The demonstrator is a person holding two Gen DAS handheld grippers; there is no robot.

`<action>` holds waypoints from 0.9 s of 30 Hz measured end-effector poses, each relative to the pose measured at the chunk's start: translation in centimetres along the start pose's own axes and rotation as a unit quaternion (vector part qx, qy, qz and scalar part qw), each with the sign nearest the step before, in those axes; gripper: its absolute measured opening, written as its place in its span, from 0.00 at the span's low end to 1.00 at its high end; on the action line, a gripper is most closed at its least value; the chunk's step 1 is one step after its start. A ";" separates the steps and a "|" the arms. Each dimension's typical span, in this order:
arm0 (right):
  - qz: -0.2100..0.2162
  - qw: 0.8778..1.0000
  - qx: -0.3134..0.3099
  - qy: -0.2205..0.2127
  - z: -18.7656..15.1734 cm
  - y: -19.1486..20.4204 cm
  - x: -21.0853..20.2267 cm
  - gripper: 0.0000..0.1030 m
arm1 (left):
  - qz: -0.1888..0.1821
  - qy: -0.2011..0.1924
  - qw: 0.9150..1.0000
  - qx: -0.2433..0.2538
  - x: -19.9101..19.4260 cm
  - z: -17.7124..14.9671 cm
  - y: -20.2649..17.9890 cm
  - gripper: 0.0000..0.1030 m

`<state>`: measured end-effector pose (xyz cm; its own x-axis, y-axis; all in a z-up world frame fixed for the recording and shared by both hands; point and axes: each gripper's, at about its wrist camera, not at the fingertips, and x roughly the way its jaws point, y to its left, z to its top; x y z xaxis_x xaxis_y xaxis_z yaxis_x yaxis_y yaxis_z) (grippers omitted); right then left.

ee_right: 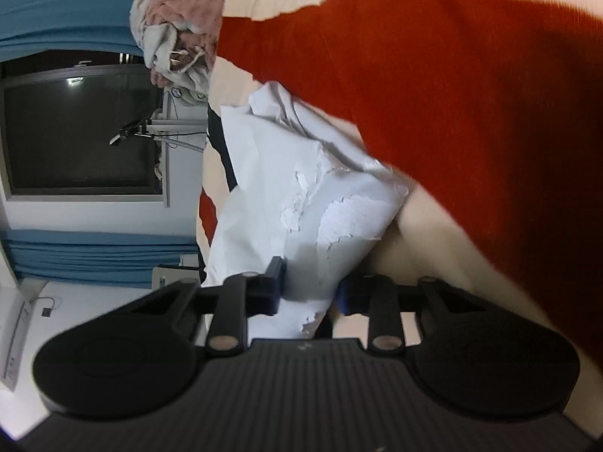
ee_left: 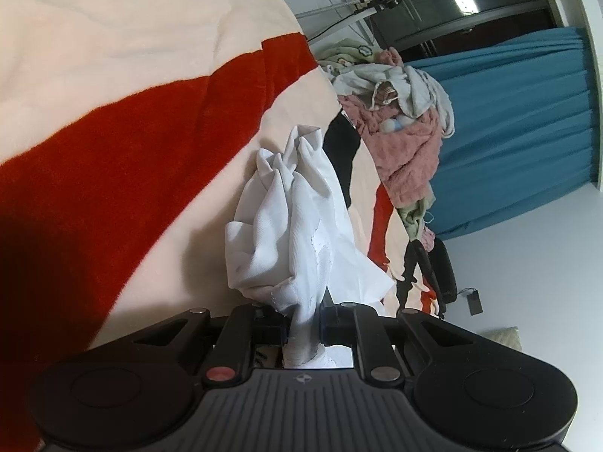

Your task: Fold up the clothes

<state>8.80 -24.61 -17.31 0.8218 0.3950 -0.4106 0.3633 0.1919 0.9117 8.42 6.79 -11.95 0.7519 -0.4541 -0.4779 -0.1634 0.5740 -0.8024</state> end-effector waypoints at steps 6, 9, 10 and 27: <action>0.007 0.997 -0.064 -0.048 -0.5 1.7 -3.1 0.17 | -0.036 0.002 0.999 0.016 -2.2 -1.2 -1.2 0.12; 0.015 0.992 -0.098 -0.078 -1.7 3.3 -6.2 0.17 | -0.085 0.024 0.996 -0.021 -3.8 -1.7 -1.6 0.12; 0.023 0.992 -0.092 -0.084 -1.8 3.6 -7.5 0.17 | -0.112 0.039 0.992 -0.054 -4.1 -1.7 -1.6 0.12; -0.038 0.981 -0.100 -0.162 18.1 11.7 -14.4 0.17 | -0.054 0.213 0.969 0.110 15.2 -2.1 -26.8 0.12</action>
<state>9.18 -44.25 -0.49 0.9040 0.0722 -0.4215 0.3622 0.3945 0.8445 22.89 -16.99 1.54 0.4180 -0.7328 -0.5369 0.0780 0.6178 -0.7825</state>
